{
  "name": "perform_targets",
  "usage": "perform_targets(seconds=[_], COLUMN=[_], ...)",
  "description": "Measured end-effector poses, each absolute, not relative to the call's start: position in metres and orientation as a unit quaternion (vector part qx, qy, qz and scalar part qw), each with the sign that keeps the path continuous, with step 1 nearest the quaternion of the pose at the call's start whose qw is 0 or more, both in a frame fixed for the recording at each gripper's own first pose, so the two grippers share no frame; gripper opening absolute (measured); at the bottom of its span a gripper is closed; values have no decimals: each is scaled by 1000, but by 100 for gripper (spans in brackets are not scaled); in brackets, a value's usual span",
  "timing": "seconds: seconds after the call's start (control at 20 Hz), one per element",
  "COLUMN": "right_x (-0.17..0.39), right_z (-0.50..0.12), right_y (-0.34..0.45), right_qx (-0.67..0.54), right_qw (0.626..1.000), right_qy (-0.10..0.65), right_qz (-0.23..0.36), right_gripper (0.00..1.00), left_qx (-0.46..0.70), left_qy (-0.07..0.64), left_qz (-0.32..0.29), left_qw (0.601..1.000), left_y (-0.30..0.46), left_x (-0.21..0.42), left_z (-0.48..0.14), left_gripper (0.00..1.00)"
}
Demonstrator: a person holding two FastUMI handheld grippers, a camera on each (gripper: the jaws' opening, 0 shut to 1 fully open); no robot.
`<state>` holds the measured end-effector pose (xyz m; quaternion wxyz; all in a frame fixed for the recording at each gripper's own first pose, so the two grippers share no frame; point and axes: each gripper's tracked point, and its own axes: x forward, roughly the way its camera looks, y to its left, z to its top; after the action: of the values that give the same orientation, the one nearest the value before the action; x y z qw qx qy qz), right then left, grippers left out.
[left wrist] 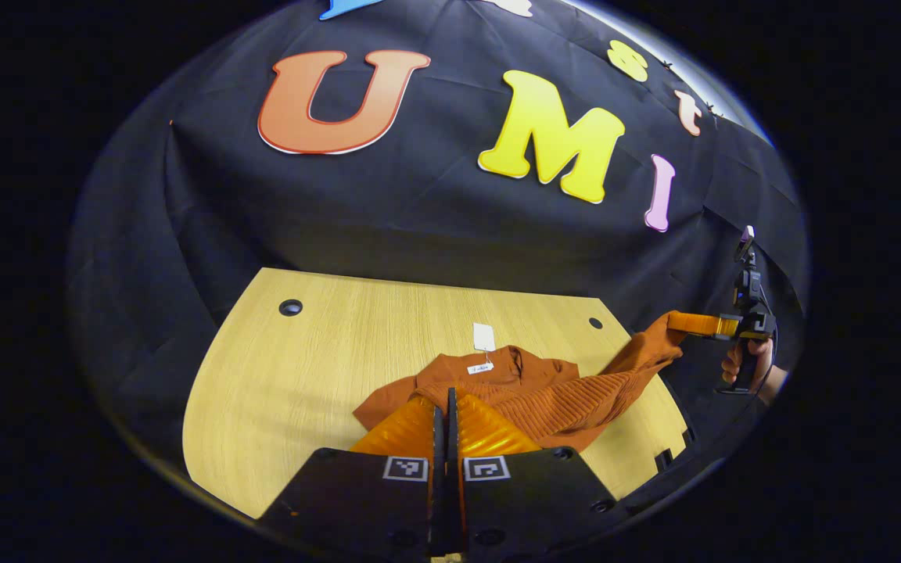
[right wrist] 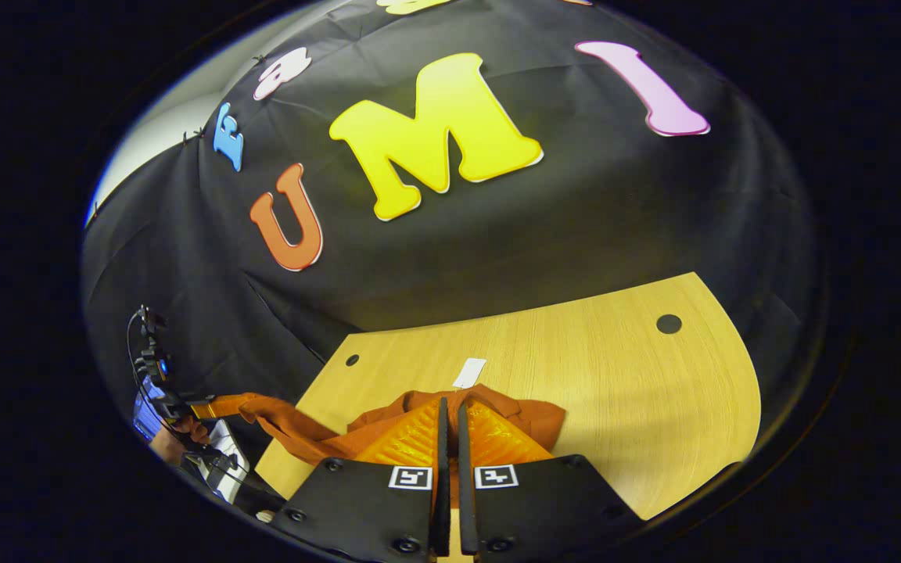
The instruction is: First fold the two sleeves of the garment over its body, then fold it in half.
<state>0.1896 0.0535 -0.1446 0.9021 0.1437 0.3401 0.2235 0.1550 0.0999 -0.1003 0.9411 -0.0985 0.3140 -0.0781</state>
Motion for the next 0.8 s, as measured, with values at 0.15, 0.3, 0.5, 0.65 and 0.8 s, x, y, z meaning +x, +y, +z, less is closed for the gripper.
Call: perform_targets(seconds=[0.15, 0.3, 0.5, 0.65, 0.8], right_x=[231, 263, 305, 326, 337], right_z=[-189, -235, -290, -339, -373], right_y=[69, 79, 64, 43, 47], right_qx=[147, 162, 156, 172, 171], right_qw=[891, 879, 879, 868, 859], right_qy=[367, 393, 409, 442, 461], right_qz=[225, 215, 186, 149, 142], right_gripper=[5, 6, 5, 5, 5], left_qx=[-130, -117, -123, -142, -149], left_qy=[358, 414, 439, 471, 493], left_qz=[-70, -52, -15, 19, 30], left_qw=[922, 901, 890, 870, 857], left_y=[88, 91, 113, 141, 137], left_x=[202, 232, 269, 281, 290], left_z=[-144, -204, -236, -267, -287], left_gripper=[3, 3, 3, 3, 4])
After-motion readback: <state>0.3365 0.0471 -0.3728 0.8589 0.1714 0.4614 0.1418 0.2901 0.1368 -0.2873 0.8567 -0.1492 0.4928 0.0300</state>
